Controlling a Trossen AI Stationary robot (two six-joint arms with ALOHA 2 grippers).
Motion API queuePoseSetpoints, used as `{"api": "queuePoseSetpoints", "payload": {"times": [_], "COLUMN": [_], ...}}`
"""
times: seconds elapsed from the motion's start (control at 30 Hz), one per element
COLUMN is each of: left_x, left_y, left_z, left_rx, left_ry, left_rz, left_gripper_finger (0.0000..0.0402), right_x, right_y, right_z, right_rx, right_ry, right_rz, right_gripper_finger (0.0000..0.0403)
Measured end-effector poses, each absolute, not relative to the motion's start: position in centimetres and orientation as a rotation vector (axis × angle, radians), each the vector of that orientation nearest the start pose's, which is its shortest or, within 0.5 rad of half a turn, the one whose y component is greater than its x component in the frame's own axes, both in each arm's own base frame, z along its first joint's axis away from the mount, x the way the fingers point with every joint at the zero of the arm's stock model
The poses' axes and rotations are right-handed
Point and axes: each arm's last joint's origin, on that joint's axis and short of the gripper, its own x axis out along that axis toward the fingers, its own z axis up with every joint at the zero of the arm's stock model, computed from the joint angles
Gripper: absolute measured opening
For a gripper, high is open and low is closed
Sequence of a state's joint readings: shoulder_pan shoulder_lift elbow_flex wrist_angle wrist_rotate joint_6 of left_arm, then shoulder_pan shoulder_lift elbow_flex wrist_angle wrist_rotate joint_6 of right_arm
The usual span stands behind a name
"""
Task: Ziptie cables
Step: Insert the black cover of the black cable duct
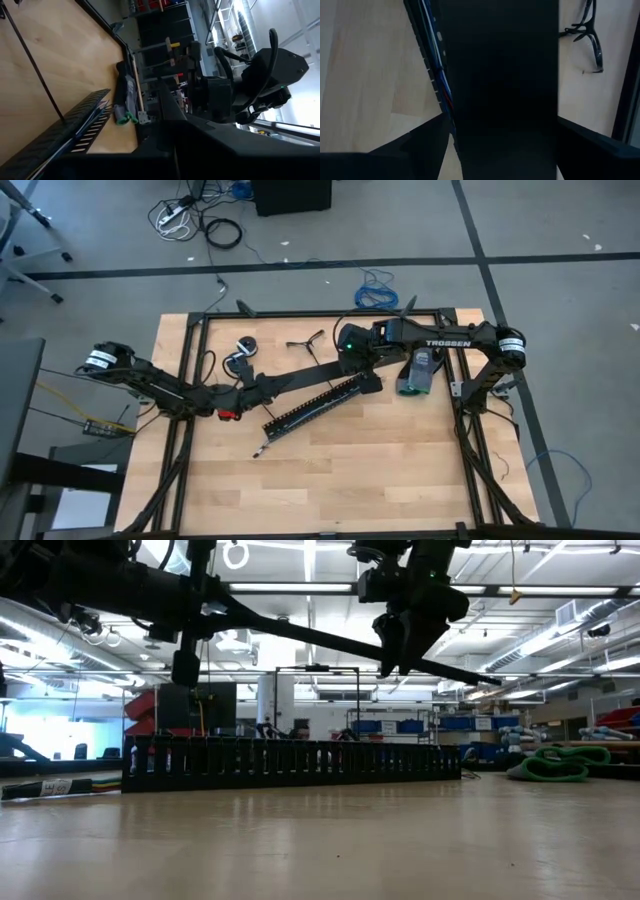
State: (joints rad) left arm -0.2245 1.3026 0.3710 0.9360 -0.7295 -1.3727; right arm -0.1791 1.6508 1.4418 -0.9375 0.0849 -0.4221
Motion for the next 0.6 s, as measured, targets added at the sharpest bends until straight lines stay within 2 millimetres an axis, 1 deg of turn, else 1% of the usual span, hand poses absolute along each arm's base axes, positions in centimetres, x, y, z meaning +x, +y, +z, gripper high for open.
{"api": "queuePoseSetpoints", "payload": {"times": [0.47, 0.6], "left_x": [23.21, 23.21], "left_y": [-3.34, -3.34], "left_z": [19.83, 19.84], "left_rx": [-1.35, -1.35], "left_ry": [-0.35, -0.351], "left_rz": [0.406, 0.406], "left_gripper_finger": [0.0, 0.0], "right_x": [32.75, 32.75], "right_y": [-6.14, -6.14], "right_z": [28.65, 28.66], "right_rx": [-0.318, -0.316], "right_ry": [1.175, 1.175], "right_rz": [0.011, 0.01], "right_gripper_finger": [0.0305, 0.0287]}}
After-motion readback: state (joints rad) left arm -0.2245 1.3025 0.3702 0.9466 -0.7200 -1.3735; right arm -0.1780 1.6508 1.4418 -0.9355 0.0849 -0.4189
